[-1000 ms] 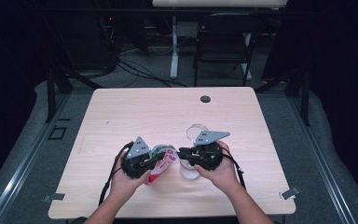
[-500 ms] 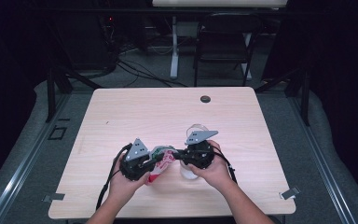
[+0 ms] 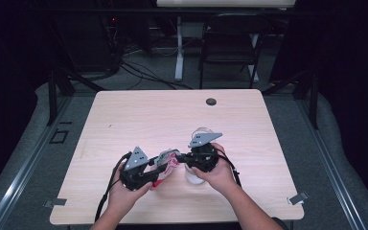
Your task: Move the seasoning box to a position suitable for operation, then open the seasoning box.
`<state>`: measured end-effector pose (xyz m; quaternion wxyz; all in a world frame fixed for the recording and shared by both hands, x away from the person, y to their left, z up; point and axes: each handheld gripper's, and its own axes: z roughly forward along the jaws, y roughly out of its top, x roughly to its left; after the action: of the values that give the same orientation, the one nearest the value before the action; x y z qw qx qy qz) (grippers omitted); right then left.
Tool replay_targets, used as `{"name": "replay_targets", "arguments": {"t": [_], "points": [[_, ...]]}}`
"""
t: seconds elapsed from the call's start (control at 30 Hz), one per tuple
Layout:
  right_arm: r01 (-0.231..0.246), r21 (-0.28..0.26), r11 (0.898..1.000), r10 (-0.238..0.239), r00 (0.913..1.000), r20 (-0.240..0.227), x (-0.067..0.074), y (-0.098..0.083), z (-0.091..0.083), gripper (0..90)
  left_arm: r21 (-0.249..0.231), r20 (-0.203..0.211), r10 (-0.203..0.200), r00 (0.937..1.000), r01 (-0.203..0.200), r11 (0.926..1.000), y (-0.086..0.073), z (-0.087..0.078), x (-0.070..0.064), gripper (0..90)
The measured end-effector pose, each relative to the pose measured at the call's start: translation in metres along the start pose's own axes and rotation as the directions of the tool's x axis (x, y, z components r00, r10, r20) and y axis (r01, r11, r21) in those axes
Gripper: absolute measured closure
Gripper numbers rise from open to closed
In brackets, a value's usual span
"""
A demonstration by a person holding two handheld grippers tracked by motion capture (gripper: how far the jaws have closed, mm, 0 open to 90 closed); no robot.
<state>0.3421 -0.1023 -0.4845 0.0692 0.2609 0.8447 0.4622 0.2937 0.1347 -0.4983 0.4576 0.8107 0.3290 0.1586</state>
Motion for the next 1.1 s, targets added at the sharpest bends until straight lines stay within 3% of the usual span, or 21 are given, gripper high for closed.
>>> {"name": "replay_targets", "arguments": {"t": [0.2, 0.33, 0.47, 0.77, 0.9, 1.1], "points": [[-0.001, -0.006, 1.0, 0.001, 1.0, -0.009, 0.0, 0.001, 0.001, 90.0, 0.009, -0.018, -0.018, 0.9997, 0.018, 0.9998, -0.017, 0.011, 0.004, 43.7], [-0.001, -0.007, 1.0, 0.001, 1.0, -0.009, 0.0, 0.001, 0.001, 90.0, 0.029, -0.023, -0.02, 0.9995, 0.021, 0.9994, -0.022, 0.015, 0.005, 40.7], [0.004, -0.005, 1.0, -0.004, 0.9999, -0.012, 0.0, 0.001, 0.0, 90.0, 0.009, -0.028, -0.021, 0.9994, 0.021, 0.9997, -0.029, 0.02, 0.007, 36.4], [0.003, -0.006, 1.0, -0.003, 1.0, -0.009, 0.001, 0.0, 0.0, 90.0, 0.022, -0.034, -0.048, 0.9982, 0.049, 0.9985, -0.039, 0.027, 0.012, 33.4], [0.004, -0.008, 1.0, -0.004, 1.0, -0.003, 0.002, 0.0, -0.001, 90.0, 0.024, -0.042, -0.029, 0.9987, 0.03, 0.9993, -0.044, 0.031, 0.013, 32.1], [0.005, -0.012, 1.0, -0.006, 1.0, -0.005, 0.003, -0.001, -0.001, 90.0, 0.033, -0.038, -0.038, 0.9985, 0.04, 0.9987, -0.049, 0.037, 0.016, 30.7]]}}
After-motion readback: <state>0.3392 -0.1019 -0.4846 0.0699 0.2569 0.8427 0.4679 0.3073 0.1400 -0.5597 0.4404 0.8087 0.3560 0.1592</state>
